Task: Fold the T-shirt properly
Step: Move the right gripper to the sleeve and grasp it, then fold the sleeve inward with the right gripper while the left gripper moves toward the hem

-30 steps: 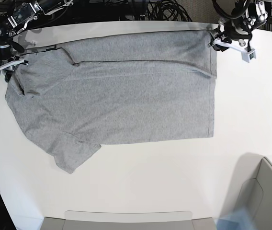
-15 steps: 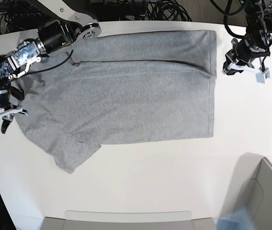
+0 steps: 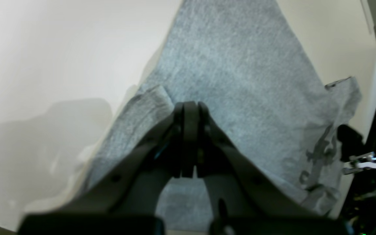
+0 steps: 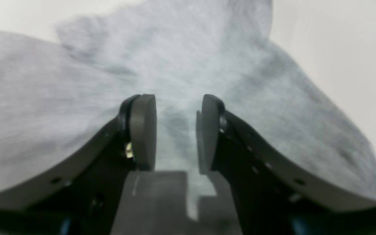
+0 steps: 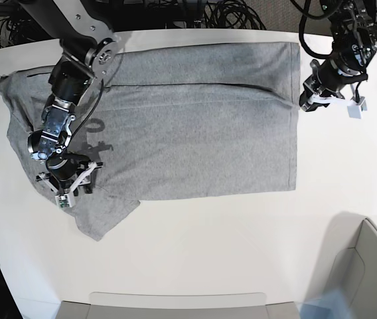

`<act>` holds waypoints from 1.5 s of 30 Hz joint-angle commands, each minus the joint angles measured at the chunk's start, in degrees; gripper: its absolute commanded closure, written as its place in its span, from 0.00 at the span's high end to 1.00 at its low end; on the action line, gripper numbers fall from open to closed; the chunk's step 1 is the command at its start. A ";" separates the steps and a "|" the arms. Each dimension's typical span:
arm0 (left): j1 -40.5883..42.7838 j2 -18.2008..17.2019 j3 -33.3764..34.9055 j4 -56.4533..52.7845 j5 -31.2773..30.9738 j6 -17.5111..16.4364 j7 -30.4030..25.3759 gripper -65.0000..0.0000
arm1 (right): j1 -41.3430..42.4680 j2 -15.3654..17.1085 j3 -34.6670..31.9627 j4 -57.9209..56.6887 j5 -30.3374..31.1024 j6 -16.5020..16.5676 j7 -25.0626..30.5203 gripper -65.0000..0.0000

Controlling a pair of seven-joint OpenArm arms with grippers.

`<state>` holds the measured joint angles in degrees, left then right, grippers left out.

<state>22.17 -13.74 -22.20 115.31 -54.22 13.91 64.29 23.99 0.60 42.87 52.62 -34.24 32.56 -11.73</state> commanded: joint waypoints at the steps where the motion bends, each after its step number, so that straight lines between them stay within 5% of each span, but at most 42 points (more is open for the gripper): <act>1: -0.15 -0.20 -0.27 0.87 -0.86 0.29 -0.16 0.00 | 2.96 1.82 -0.45 -0.80 2.37 -2.45 1.40 0.36; 5: -0.15 0.07 -0.27 0.78 -0.77 0.37 -0.16 0.00 | 4.80 7.62 -0.54 -9.32 7.38 -10.18 1.48 0.36; 9: -0.24 0.15 -0.27 0.78 -0.77 0.37 -0.42 0.00 | 5.07 11.93 -1.86 -16.53 7.65 -10.62 1.48 0.36; 14: -0.77 0.15 -0.35 0.78 -0.77 0.46 -0.60 0.00 | -1.53 12.72 -8.54 -15.83 7.65 -10.45 1.31 0.36; 18: -2.26 0.15 -0.27 -0.10 -0.77 0.46 -0.25 0.00 | -11.64 11.49 -7.93 -2.73 8.17 -0.69 1.22 0.36; 21: -2.88 0.15 -0.27 -0.89 -0.77 0.46 -0.34 0.00 | -17.70 7.62 -2.56 8.87 8.61 6.87 1.13 0.36; 27: -5.95 0.24 -0.18 -2.91 -1.04 0.46 -0.16 0.00 | -19.02 3.49 2.89 21.97 8.61 7.44 1.31 0.36; 34: -6.31 0.24 -0.18 -3.26 -1.04 0.46 -0.16 0.00 | -9.70 0.85 2.97 28.30 8.35 7.44 0.25 0.37; 40: -6.31 0.15 -0.18 -3.26 -0.86 0.11 -0.16 0.00 | -1.09 4.89 -3.00 23.64 8.52 7.44 -18.12 0.54; 45: -6.22 0.15 -0.18 -3.35 -1.04 0.11 -0.16 0.00 | 2.52 8.41 -3.00 12.39 15.12 7.44 -20.32 0.55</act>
<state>16.16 -12.99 -22.24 111.20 -54.08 14.11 64.27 25.52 8.43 39.99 64.03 -19.35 39.11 -32.45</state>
